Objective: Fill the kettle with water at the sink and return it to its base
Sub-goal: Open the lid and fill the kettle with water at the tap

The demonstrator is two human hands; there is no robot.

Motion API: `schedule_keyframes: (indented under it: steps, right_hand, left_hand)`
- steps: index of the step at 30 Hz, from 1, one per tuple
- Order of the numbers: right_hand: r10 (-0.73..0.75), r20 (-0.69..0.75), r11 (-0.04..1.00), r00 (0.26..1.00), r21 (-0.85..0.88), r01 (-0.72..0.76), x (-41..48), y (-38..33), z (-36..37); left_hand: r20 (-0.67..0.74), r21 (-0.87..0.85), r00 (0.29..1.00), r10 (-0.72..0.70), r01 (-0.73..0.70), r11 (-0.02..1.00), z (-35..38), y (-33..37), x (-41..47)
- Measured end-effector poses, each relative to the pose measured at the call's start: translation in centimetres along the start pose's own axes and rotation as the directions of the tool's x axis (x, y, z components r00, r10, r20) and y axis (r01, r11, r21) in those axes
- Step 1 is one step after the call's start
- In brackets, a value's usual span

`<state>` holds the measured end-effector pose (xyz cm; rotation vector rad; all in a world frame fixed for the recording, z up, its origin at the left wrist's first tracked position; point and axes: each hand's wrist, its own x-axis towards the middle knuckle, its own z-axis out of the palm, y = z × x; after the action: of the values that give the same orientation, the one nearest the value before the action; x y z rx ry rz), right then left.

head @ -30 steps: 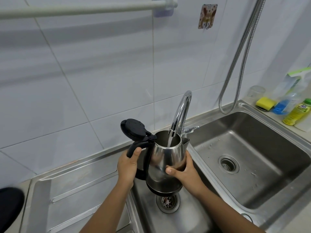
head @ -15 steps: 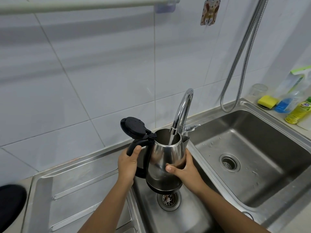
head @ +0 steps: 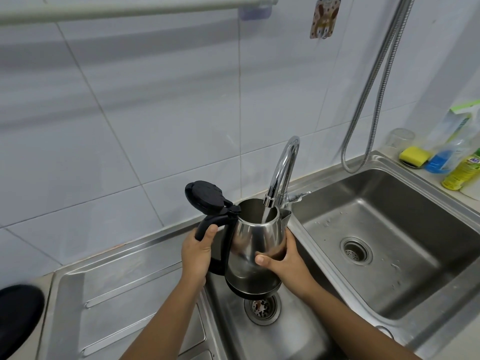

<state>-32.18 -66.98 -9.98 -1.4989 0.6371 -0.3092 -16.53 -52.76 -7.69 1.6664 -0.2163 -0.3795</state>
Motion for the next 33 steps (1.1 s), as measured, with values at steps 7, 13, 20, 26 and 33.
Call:
schedule_keyframes:
  steps: [7,13,20,26,33]
  right_hand:
    - [0.008,-0.003,1.0,1.0,-0.01,-0.008,0.0,0.04,0.18]
    - [0.01,-0.002,1.0,1.0,-0.012,-0.01,-0.03,0.15,0.1]
    - [0.002,-0.019,1.0,1.0,0.0,-0.002,0.03,0.31,-0.12]
    - [0.006,-0.016,1.0,1.0,-0.002,-0.006,0.07,0.65,-0.23]
    - [0.024,-0.026,1.0,0.999,-0.004,-0.024,0.06,0.64,-0.31]
  left_hand:
    - [0.006,0.023,1.0,0.011,-0.011,1.0,-0.17,0.0,0.05]
    - [0.001,0.014,1.0,-0.001,0.001,1.0,-0.11,-0.03,0.04]
    - [0.015,0.024,1.0,-0.017,0.017,1.0,0.23,-0.27,0.23]
    - [0.012,0.034,1.0,-0.025,0.025,0.999,0.36,-0.38,0.21]
    - [0.002,0.047,1.0,-0.031,0.031,0.998,0.49,-0.63,0.31]
